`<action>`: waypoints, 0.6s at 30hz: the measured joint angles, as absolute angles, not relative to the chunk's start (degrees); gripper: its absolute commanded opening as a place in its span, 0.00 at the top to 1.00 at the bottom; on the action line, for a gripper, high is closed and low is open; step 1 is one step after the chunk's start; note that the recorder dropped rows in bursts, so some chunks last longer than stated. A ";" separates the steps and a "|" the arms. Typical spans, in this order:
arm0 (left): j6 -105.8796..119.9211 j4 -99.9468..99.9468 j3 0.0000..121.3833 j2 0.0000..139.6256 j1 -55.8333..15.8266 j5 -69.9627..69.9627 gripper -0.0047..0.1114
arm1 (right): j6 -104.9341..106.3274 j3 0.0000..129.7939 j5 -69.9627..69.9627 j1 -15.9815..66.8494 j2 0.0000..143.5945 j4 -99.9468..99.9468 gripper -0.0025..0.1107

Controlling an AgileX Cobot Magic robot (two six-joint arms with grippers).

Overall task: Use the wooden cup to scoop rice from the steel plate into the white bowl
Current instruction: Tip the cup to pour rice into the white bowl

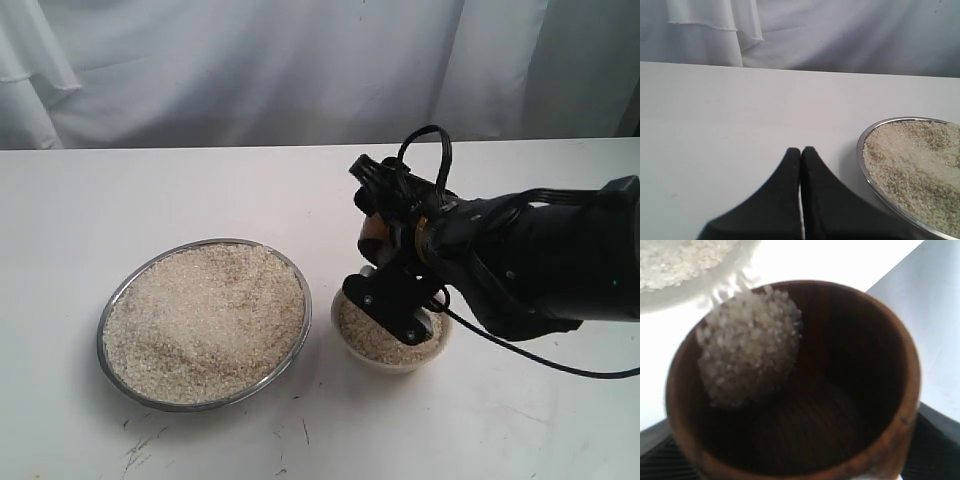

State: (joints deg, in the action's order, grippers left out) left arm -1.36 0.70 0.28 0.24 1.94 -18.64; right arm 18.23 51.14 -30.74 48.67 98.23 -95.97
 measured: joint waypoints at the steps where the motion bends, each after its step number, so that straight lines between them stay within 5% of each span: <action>1: -1.36 0.70 0.28 0.24 1.94 -18.64 0.96 | 18.23 50.61 -30.87 48.80 98.23 -96.49 0.98; 18: -1.36 0.70 0.28 0.24 1.94 -18.64 0.96 | 16.60 46.35 -33.58 50.34 98.23 -99.07 0.98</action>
State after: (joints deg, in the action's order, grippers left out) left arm -1.36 0.70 0.28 0.24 1.94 -18.64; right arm 16.60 46.35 -33.58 50.34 98.23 -99.07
